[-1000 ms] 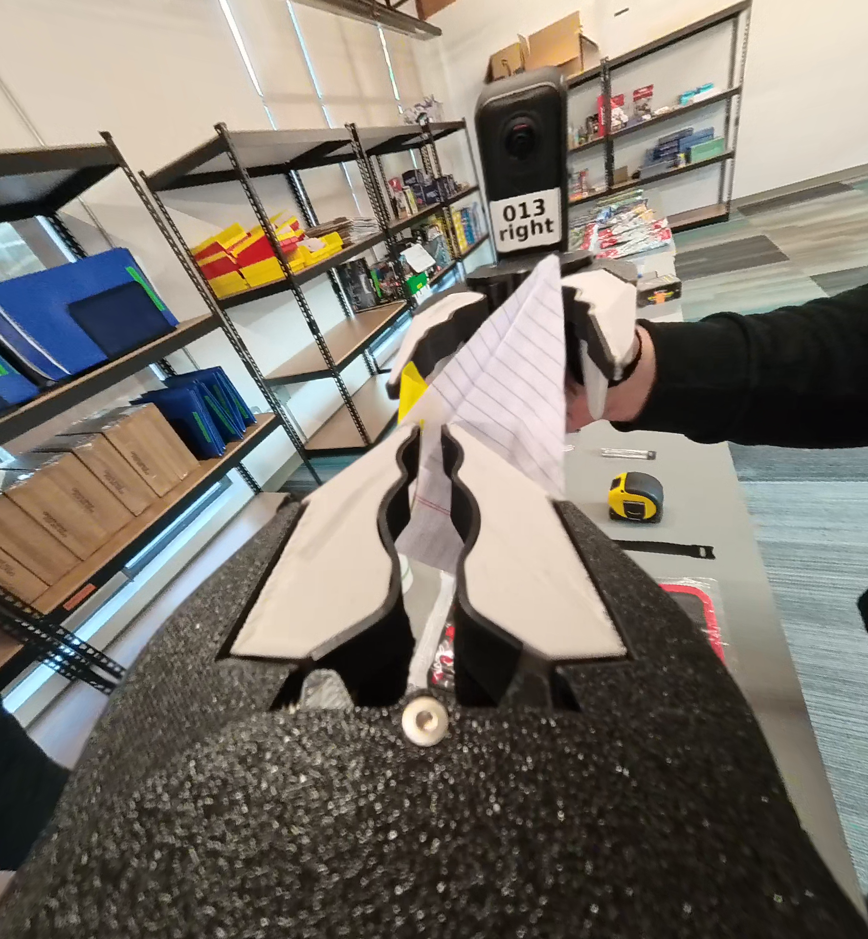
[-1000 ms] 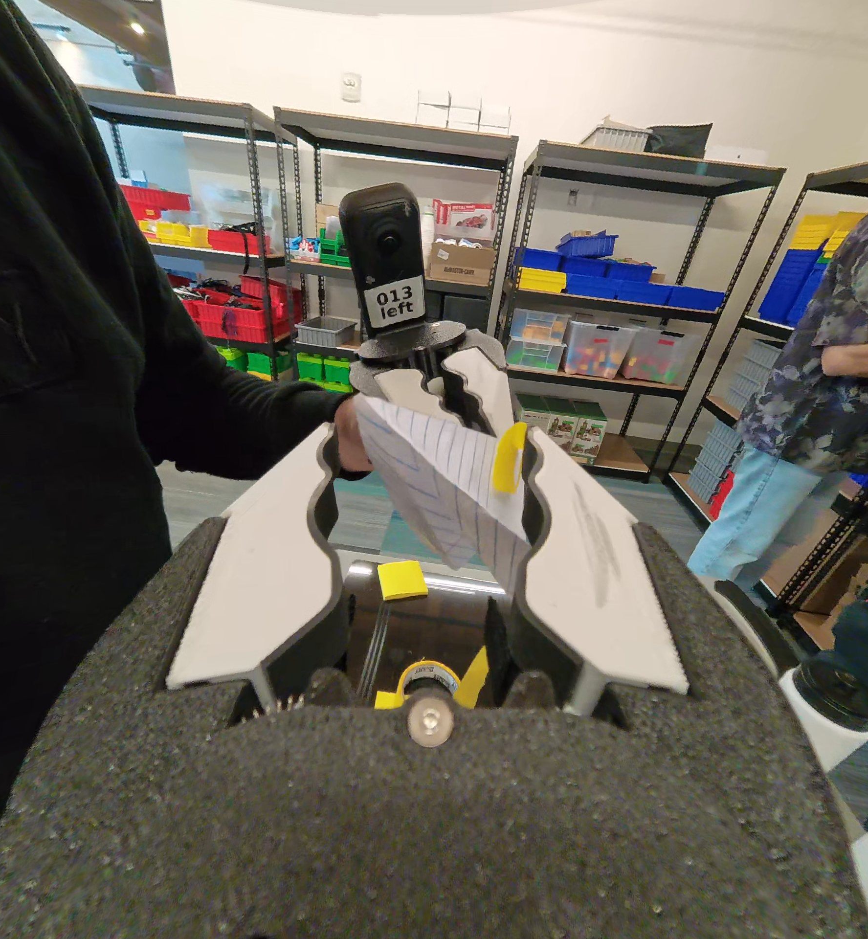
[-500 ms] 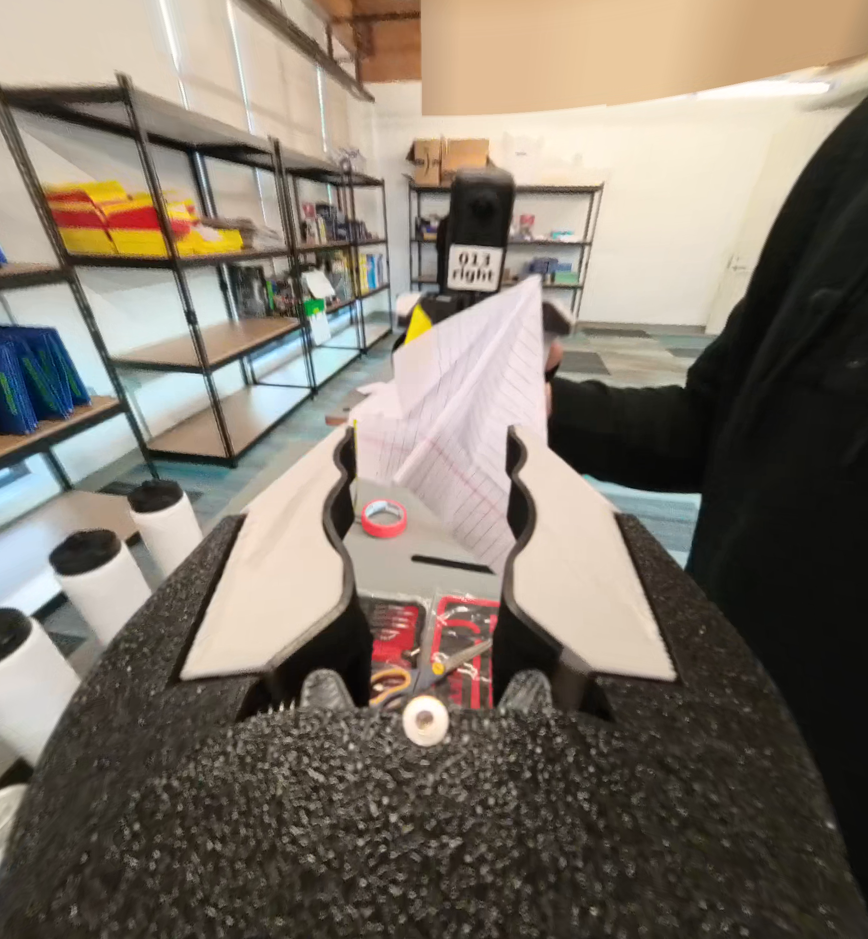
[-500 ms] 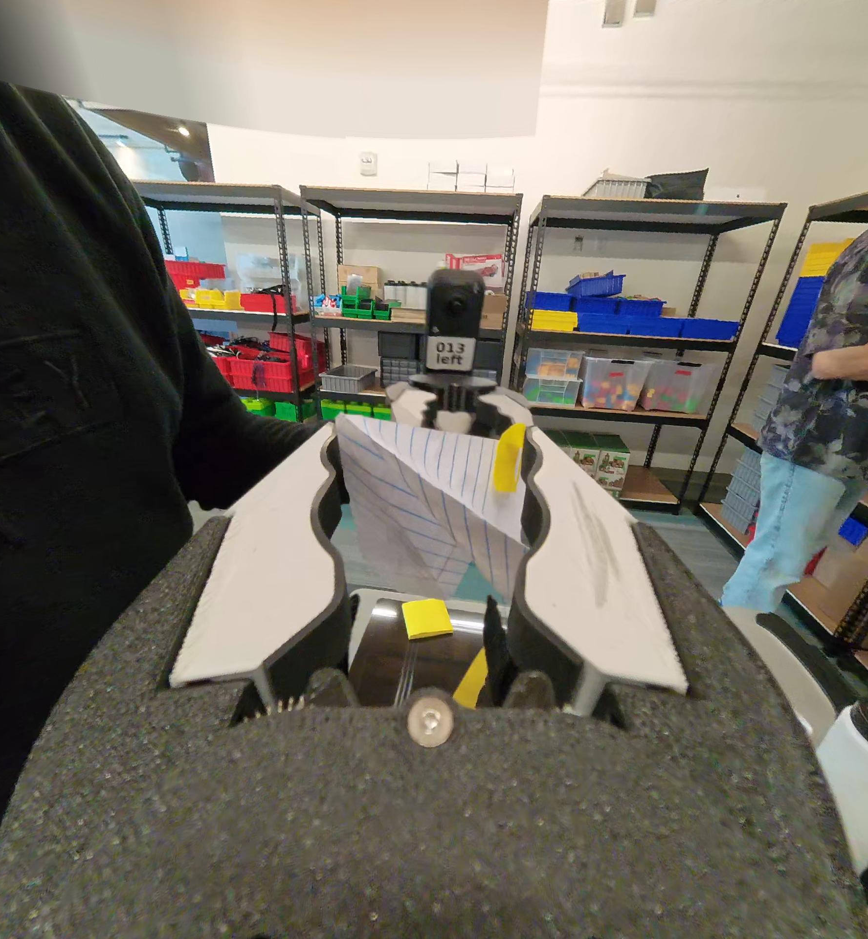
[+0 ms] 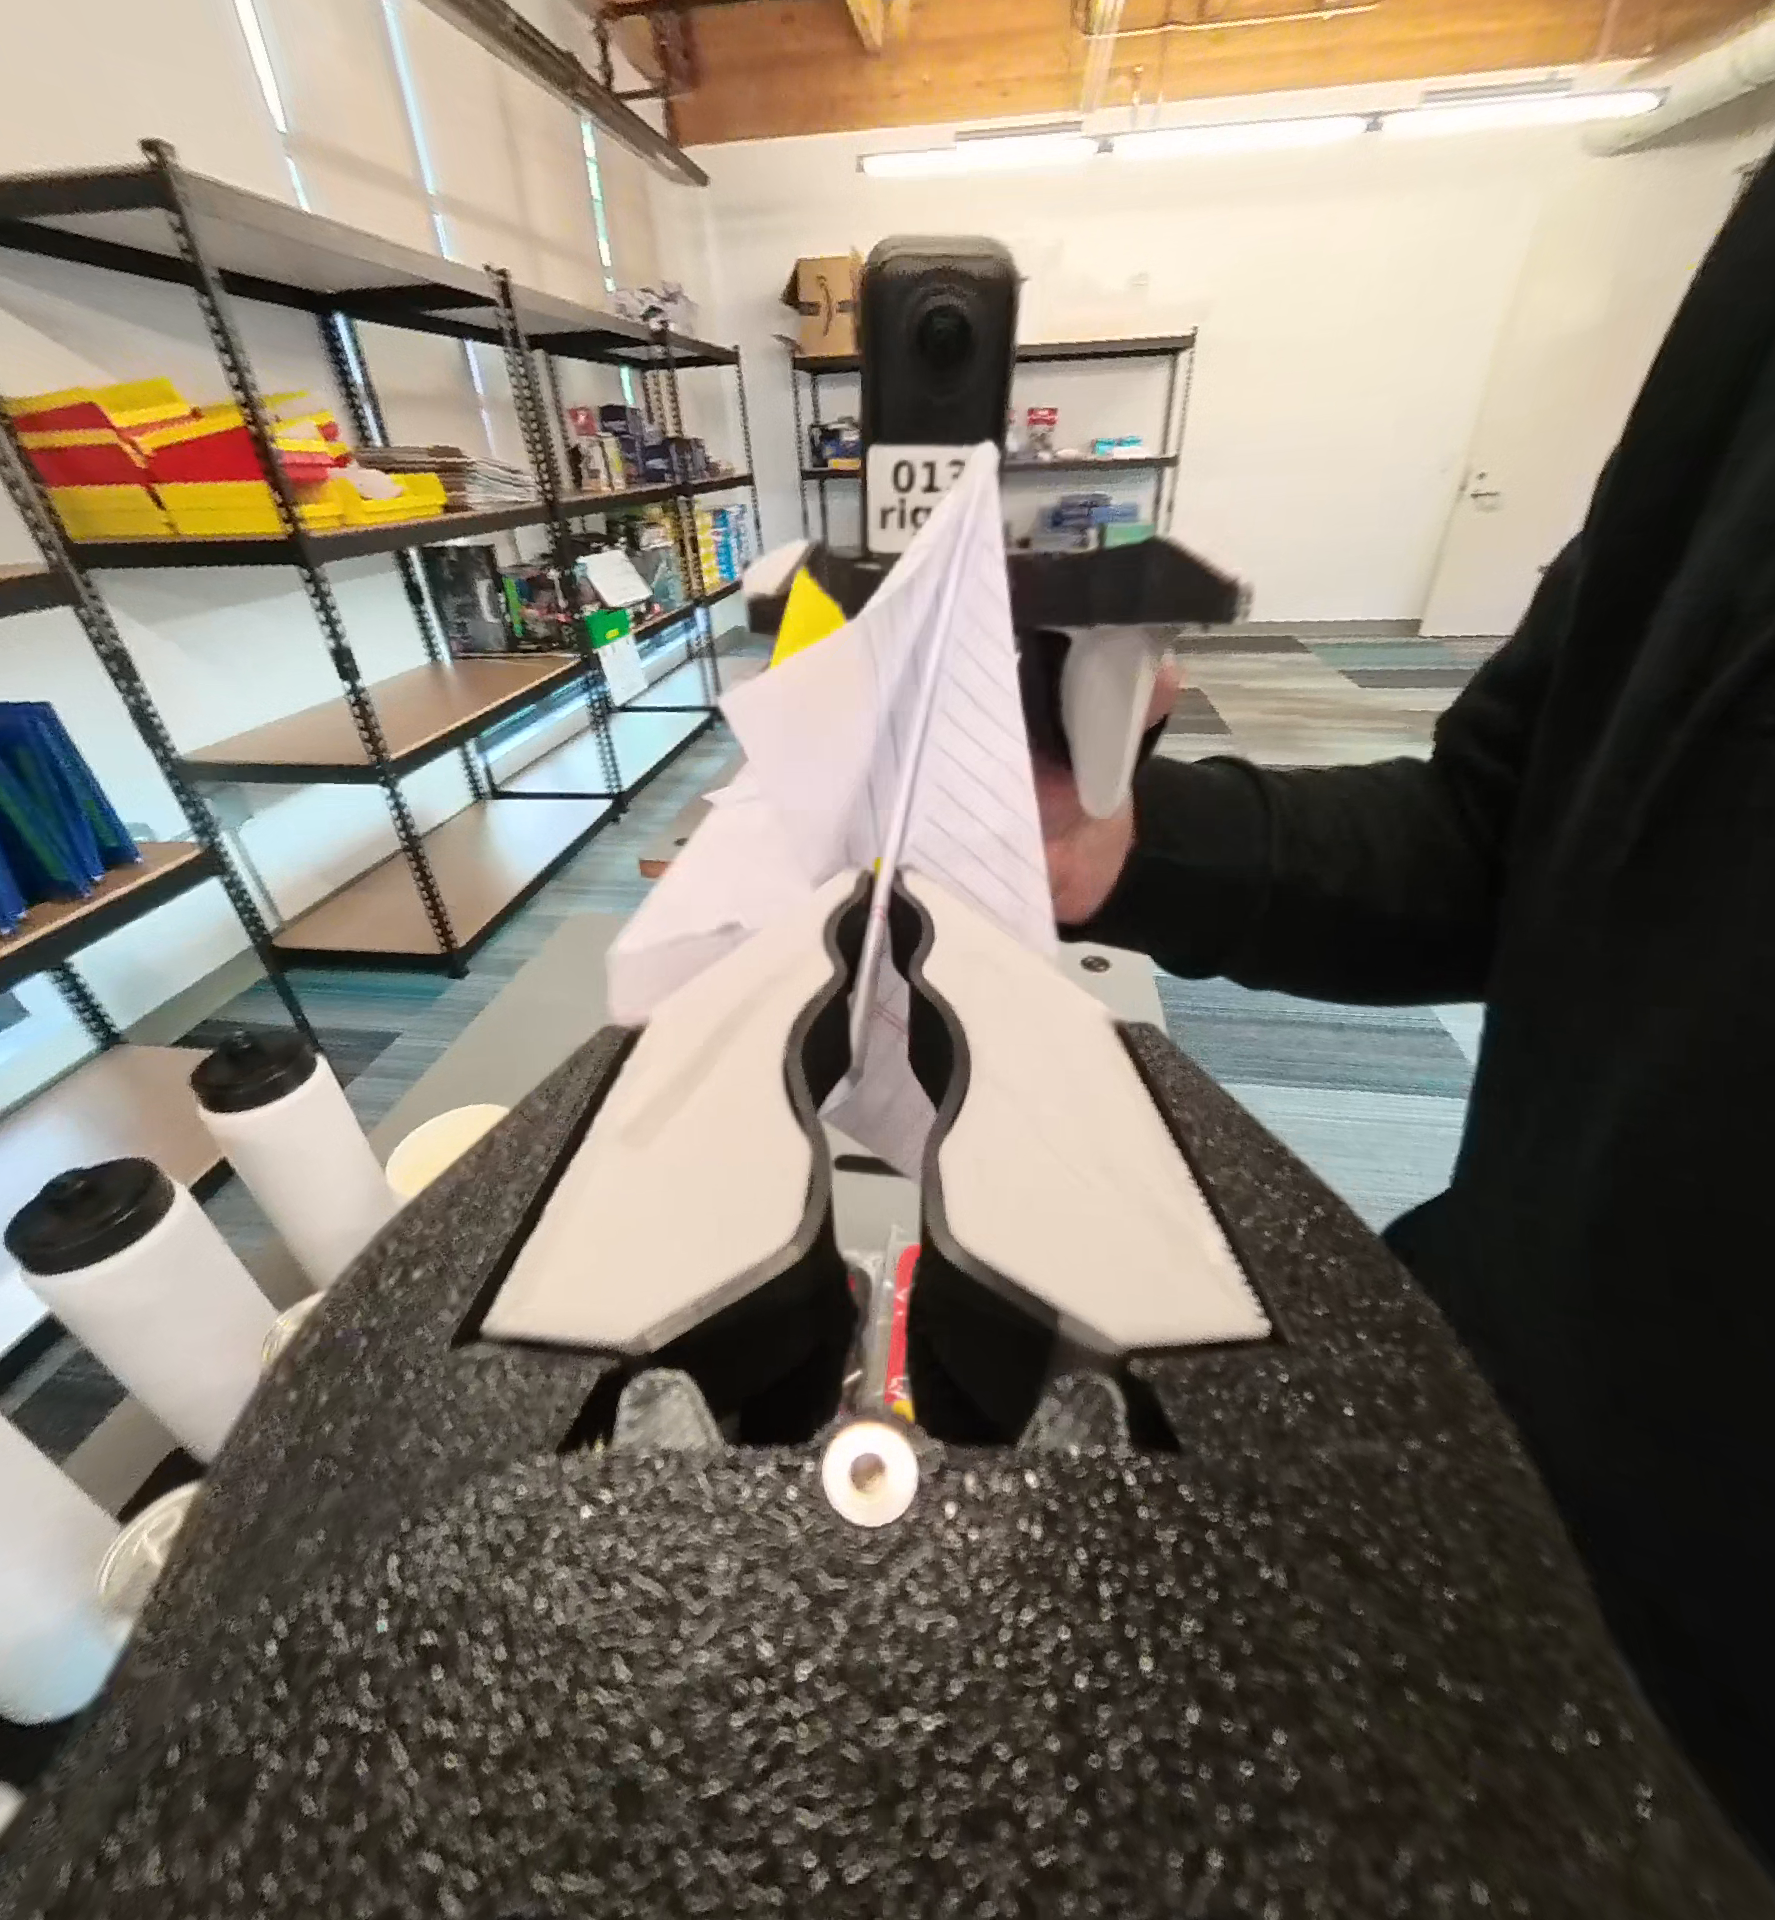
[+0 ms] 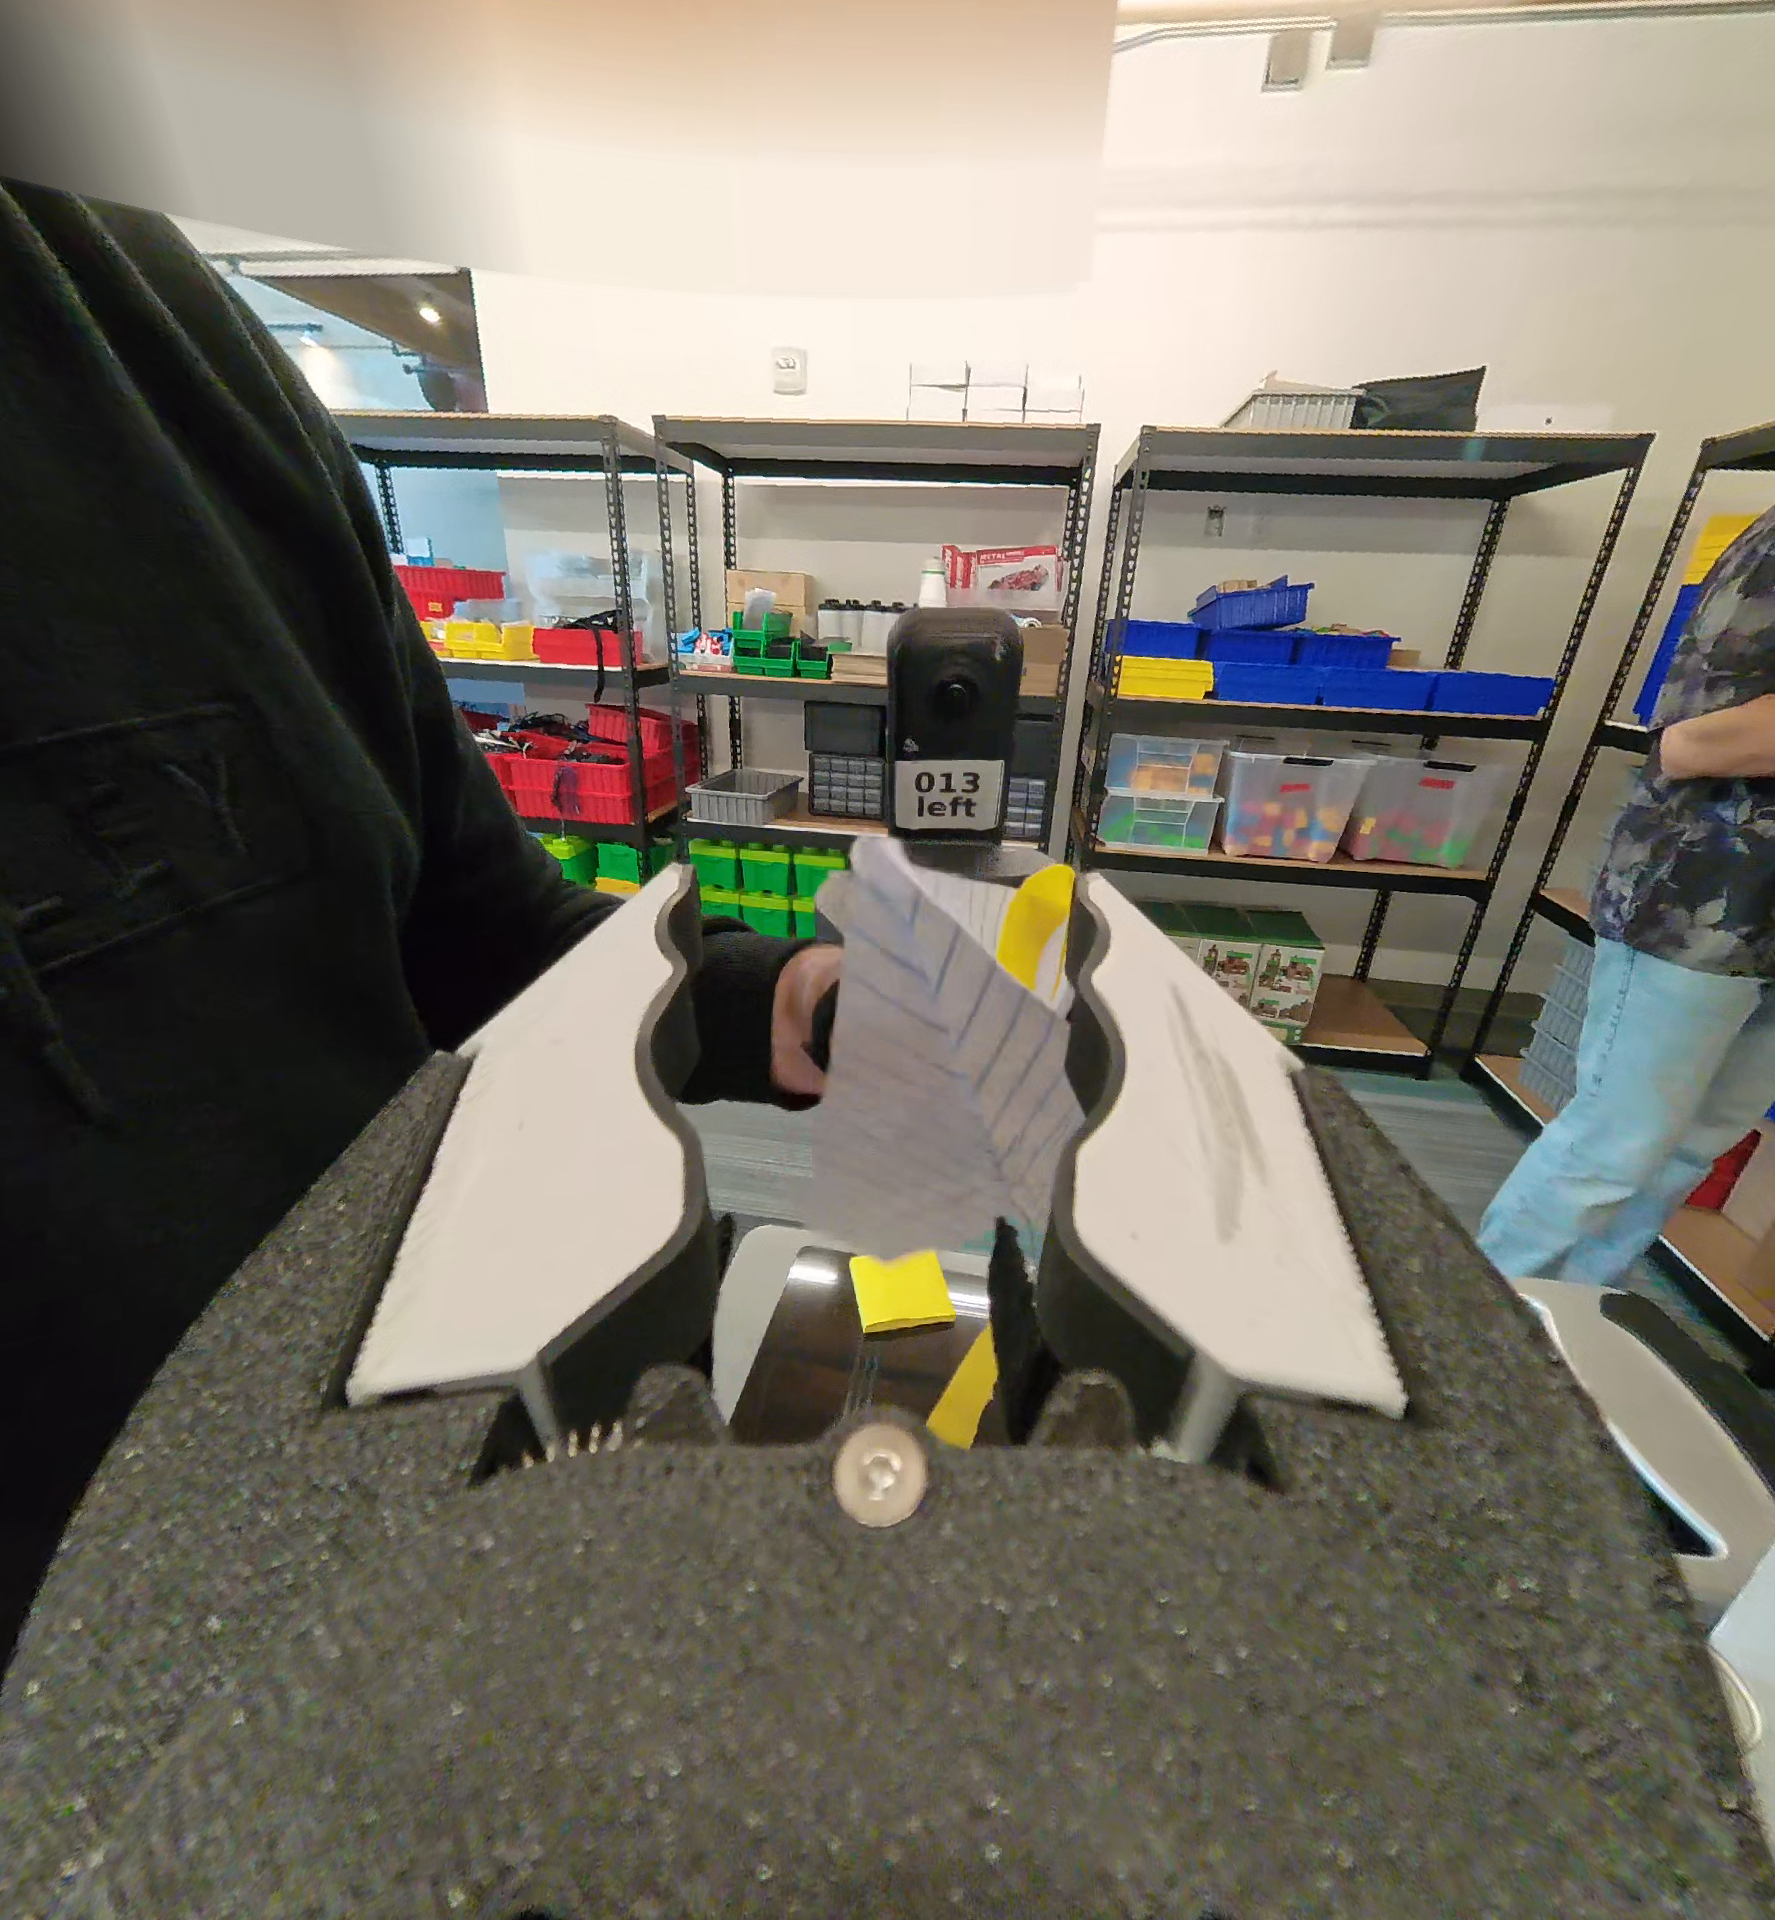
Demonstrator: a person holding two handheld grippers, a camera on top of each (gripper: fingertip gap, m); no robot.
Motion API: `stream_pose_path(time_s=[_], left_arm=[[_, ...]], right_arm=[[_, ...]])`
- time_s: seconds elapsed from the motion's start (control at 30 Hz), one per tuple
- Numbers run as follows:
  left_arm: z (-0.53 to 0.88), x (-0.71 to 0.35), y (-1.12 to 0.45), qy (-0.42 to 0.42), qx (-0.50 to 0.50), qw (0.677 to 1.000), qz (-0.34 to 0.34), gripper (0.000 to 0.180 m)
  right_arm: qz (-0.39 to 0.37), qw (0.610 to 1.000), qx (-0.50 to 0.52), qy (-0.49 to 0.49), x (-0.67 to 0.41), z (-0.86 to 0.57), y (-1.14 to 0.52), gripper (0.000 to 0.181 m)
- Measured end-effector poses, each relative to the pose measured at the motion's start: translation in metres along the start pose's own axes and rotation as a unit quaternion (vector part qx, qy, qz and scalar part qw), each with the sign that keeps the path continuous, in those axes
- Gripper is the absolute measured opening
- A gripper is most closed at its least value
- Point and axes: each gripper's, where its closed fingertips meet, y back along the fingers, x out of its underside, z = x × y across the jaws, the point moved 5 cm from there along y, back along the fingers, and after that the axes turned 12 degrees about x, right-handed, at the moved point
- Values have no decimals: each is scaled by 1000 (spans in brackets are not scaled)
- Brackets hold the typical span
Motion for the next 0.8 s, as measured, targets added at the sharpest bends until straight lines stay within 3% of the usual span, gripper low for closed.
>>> stream_pose_path(time_s=[0.33,0.67,0.8], left_arm=[[5,-9,0,3,-30,999,-22,15],[6,-13,3,-42,-91,995,-26,40],[1,-17,0,-71,-90,993,-15,41]], right_arm=[[-2,1000,-18,-2,-4,4,2,67],[5,1000,-25,-8,-2,9,-3,66],[4,999,-30,-11,-2,10,-4,66]])
